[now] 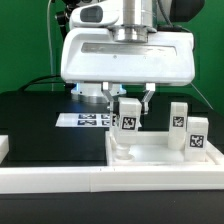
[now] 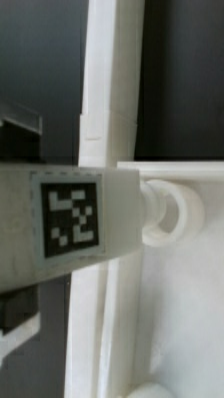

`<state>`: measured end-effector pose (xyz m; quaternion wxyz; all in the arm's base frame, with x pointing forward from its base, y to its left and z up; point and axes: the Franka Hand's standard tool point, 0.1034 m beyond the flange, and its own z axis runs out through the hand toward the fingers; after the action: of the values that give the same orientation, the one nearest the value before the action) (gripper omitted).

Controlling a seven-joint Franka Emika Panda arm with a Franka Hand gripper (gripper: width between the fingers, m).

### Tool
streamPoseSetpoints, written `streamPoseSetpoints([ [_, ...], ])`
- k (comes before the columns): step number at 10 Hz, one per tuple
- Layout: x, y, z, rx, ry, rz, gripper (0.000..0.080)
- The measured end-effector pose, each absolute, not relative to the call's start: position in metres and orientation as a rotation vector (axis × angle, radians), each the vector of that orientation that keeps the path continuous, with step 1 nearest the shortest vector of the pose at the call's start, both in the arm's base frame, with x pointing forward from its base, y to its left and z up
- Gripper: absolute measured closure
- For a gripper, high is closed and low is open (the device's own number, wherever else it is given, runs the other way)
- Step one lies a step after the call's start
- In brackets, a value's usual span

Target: Assemble square table

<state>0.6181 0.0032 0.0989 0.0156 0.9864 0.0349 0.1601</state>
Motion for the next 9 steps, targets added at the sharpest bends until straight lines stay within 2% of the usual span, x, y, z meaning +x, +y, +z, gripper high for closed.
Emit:
streamPoseSetpoints([
  [9,0.614,0.004,0.083,3.043,0.123,0.522,0.0509],
])
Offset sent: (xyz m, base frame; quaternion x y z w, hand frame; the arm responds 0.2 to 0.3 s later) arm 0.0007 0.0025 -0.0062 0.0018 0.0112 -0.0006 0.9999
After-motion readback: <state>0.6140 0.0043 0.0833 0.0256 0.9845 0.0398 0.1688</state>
